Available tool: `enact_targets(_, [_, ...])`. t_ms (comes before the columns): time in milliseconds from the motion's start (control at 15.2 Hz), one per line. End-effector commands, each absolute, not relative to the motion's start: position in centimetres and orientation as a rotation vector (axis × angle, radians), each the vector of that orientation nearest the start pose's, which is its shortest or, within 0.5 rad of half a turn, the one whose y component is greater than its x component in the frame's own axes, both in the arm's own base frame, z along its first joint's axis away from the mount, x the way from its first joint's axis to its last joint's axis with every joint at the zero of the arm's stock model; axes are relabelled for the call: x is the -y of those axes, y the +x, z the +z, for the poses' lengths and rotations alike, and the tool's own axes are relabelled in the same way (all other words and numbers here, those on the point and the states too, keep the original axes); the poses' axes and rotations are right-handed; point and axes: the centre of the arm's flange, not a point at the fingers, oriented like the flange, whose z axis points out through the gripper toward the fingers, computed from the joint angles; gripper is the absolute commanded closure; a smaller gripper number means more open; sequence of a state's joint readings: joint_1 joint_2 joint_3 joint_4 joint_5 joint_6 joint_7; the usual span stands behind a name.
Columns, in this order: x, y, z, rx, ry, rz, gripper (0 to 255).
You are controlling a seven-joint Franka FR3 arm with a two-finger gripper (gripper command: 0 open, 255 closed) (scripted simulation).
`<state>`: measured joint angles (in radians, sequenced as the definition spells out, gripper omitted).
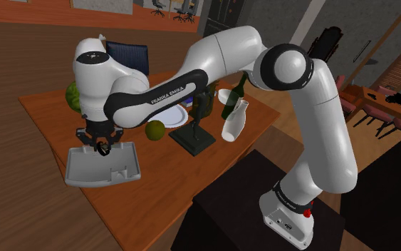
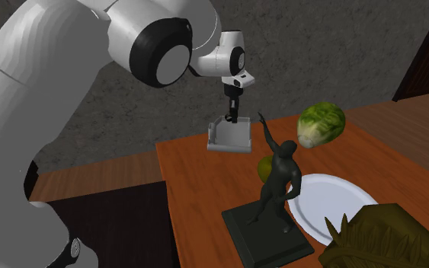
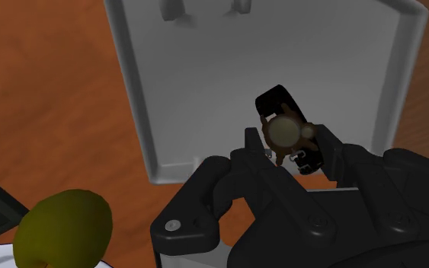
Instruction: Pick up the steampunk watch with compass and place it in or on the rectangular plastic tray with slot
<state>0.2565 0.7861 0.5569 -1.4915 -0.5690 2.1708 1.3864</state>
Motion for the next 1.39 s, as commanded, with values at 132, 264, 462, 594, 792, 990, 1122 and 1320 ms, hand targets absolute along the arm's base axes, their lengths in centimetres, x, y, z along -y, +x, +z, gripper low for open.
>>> enact_targets(132, [-45.3,55.5,25.4,-0.614,-3.089,-0.146,255])
enact_targets(264, [-45.3,55.5,25.4,-0.614,-3.089,-0.146,255])
enact_targets(462, [-45.3,55.5,25.4,-0.614,-3.089,-0.146,0])
enact_targets(594, [-45.3,55.5,25.4,-0.614,-3.089,-0.146,0])
enact_targets(792, [-45.3,55.4,26.7,-0.614,-3.089,-0.146,0])
enact_targets(990, [-45.4,55.1,30.4,-0.614,-3.089,-0.146,0])
enact_targets(1122, [-45.4,55.1,30.4,-0.613,-3.089,-0.146,0])
enact_targets(1320, [-45.4,55.1,30.4,-0.614,-3.089,-0.146,0])
